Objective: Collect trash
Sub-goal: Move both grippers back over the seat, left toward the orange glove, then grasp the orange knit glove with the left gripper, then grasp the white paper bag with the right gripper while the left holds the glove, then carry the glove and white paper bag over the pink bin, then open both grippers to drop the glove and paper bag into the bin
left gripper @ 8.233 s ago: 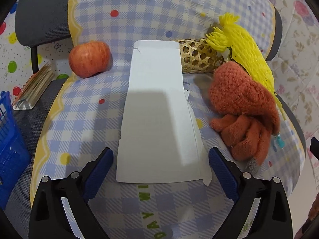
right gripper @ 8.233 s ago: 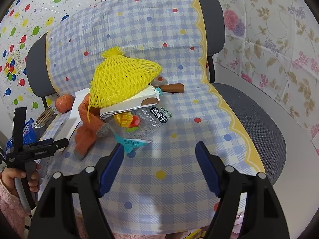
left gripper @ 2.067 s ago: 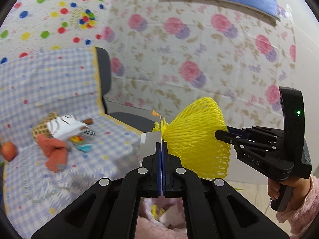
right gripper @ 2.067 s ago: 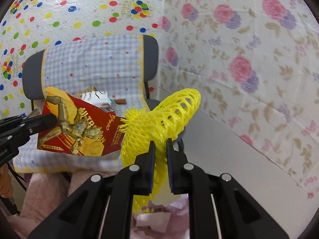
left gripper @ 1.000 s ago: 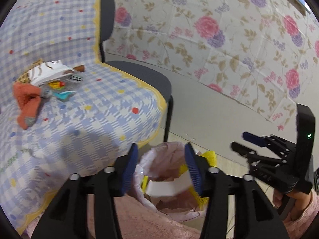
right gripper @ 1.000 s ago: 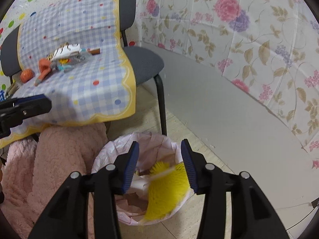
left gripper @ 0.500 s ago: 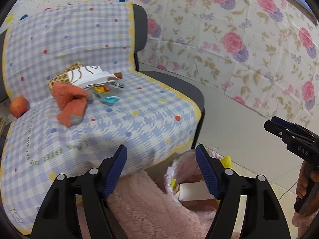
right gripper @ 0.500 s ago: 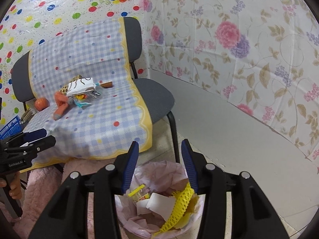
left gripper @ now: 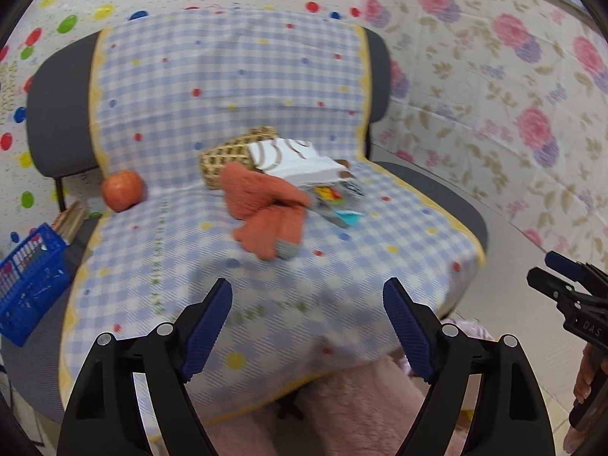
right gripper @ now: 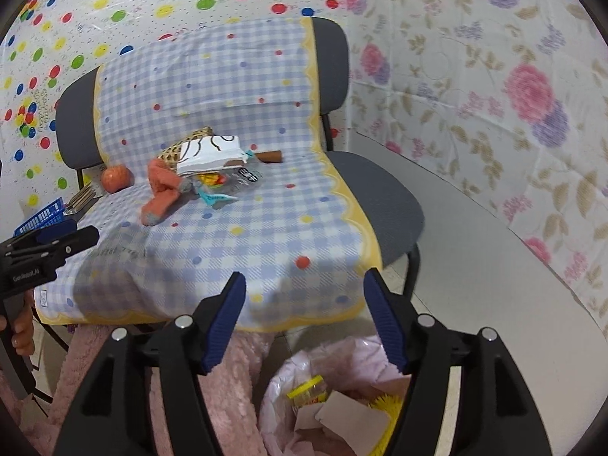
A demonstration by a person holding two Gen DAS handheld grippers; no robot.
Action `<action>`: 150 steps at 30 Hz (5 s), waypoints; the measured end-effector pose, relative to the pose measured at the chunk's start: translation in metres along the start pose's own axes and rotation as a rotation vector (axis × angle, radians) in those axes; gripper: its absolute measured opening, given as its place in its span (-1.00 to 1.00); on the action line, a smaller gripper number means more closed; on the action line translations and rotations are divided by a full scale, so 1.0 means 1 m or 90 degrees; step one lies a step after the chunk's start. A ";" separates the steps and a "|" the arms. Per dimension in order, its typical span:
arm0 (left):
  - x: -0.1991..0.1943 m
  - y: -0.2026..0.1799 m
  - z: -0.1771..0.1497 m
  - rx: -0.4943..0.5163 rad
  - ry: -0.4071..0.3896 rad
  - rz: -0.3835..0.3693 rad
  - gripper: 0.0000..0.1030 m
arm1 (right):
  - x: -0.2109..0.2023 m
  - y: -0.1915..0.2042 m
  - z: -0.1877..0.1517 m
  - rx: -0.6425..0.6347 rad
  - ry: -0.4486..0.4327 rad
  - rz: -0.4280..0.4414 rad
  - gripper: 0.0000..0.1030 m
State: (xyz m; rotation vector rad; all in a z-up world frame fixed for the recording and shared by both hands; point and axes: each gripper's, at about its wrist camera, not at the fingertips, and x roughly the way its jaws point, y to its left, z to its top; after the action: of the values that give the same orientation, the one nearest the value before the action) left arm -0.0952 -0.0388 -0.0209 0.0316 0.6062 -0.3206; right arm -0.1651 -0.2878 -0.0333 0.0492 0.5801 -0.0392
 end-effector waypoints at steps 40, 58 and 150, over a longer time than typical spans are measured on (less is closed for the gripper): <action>0.144 0.048 0.054 -0.027 0.113 0.028 -0.78 | 0.122 0.025 0.092 0.018 0.016 0.080 0.32; 0.066 0.098 0.074 -0.051 0.003 0.080 -0.79 | 0.173 0.069 0.122 0.017 0.036 0.151 -0.14; 0.029 -0.193 -0.058 0.241 0.108 -0.298 0.27 | -0.032 -0.074 -0.068 0.012 0.084 -0.042 -0.10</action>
State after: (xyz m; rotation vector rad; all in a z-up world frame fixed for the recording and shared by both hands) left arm -0.1636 -0.2237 -0.0724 0.2865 0.7118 -0.8908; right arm -0.2328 -0.3566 -0.0753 0.0511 0.7133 -0.1059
